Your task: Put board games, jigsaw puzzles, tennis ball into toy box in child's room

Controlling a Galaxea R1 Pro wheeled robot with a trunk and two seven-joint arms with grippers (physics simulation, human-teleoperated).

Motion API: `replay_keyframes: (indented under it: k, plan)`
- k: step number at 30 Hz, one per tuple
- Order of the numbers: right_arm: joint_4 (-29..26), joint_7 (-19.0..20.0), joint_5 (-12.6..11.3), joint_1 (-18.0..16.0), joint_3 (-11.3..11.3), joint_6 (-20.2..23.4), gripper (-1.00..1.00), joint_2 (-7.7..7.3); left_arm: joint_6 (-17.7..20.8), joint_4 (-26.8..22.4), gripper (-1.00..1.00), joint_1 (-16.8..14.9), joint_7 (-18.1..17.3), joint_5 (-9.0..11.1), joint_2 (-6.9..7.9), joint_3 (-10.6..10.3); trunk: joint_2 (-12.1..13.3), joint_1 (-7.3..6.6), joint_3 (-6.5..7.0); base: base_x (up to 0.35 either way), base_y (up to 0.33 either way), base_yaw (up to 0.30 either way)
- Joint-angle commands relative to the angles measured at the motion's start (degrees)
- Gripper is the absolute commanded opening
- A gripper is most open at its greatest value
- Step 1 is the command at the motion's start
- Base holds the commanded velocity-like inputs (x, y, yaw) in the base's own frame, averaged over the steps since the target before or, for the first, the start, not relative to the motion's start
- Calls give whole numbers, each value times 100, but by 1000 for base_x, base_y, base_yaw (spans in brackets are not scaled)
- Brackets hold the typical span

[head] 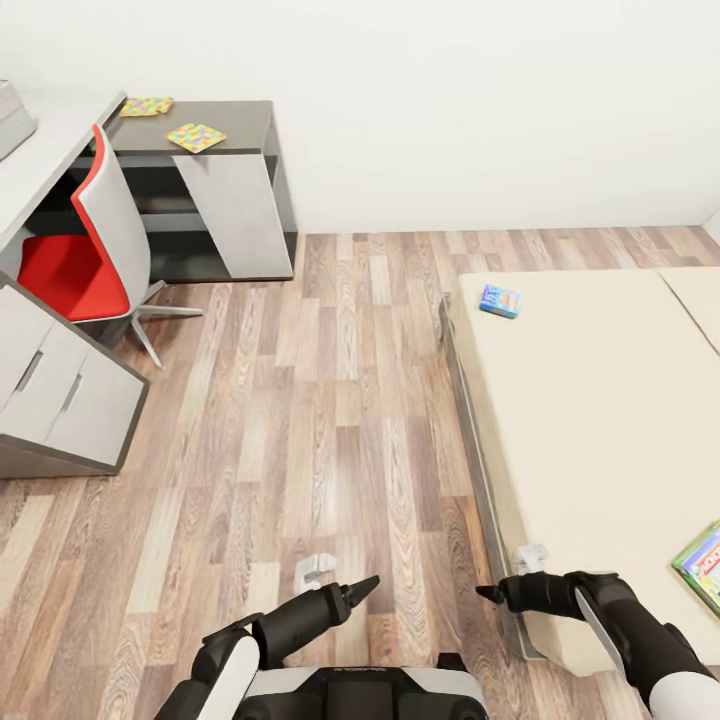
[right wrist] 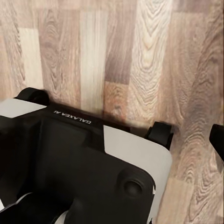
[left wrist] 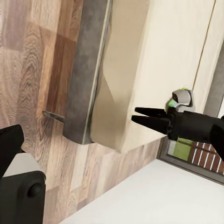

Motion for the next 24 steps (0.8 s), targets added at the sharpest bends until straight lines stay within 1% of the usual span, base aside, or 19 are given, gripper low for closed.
replay_keyframes:
  k: [1,2,3,4,5,7,8,10,11,12,13,14,15,17,19,20,22,23,24]
  plan:
    - [-112,6,-13,-43,-86,69,100,-26,70,-39,100,-49,52,52,-3,8,-4,1,-4,0,16,0]
    - [-210,-4,-44,-104,-234,128,100,-41,116,-77,100,-113,117,58,-7,11,-4,1,-4,0,13,0]
    - [-210,-4,-44,-104,-234,128,100,-41,116,-77,100,-113,117,58,-7,11,-4,1,-4,0,13,0]
    - [-313,-20,-74,-170,-431,208,100,-47,186,-112,100,-197,200,65,-15,17,-4,1,-4,0,10,0]
    - [-313,-20,-74,-170,-431,208,100,-47,186,-112,100,-197,200,65,-15,17,-4,1,-4,0,10,0]
    - [-584,-68,-113,-288,-905,419,100,-53,379,-180,100,-423,421,85,-49,42,-4,1,-4,0,7,0]
    - [-584,-68,-113,-288,-905,419,100,-53,379,-180,100,-423,421,85,-49,42,-4,1,-4,0,7,0]
    - [-976,-117,-136,-362,-1358,726,100,-58,590,-234,100,-714,686,119,-117,60,-4,1,-4,0,5,0]
    - [-976,-117,-136,-362,-1358,726,100,-58,590,-234,100,-714,686,119,-117,60,-4,1,-4,0,4,0]
    - [-1219,-130,-153,-384,-1530,921,100,-68,686,-261,100,-880,825,150,-170,67,-4,1,-4,0,3,0]
    - [-1219,-130,-153,-384,-1530,921,100,-68,686,-261,100,-880,825,150,-170,67,-4,1,-4,0,3,0]
    - [-1487,-139,-170,-402,-1675,1143,100,-74,782,-287,100,-1063,966,197,-229,69,-4,1,-4,0,3,-5]
    - [-1487,-139,-170,-402,-1675,1143,100,-74,782,-287,100,-1063,966,197,-229,69,-4,1,-4,0,3,-5]
    - [-1762,-149,-183,-416,-1797,1372,100,-80,875,-314,100,-1254,1110,260,-286,65,-4,1,-2,0,2,-22]
    - [-2259,-161,-201,-436,-1980,1822,100,-101,1056,-376,100,-1643,1407,452,-385,42,-4,1,2,0,2,-68]
    - [-2259,-161,-201,-436,-1980,1822,100,-101,1056,-376,100,-1643,1407,452,-385,42,-4,1,4,0,1,-85]
    - [-2625,-164,-212,-450,-2097,2168,100,-124,1209,-501,100,-1990,1712,748,-454,-32,-4,1,10,0,1,-131]
    - [-2625,-164,-212,-450,-2097,2168,100,-124,1209,-501,100,-1990,1712,748,-454,-32,-4,1,14,0,1,-145]
    - [-2757,-165,-219,-454,-2141,2291,100,-133,1265,-597,100,-2123,1879,926,-475,-114,-4,1,17,0,1,-170]
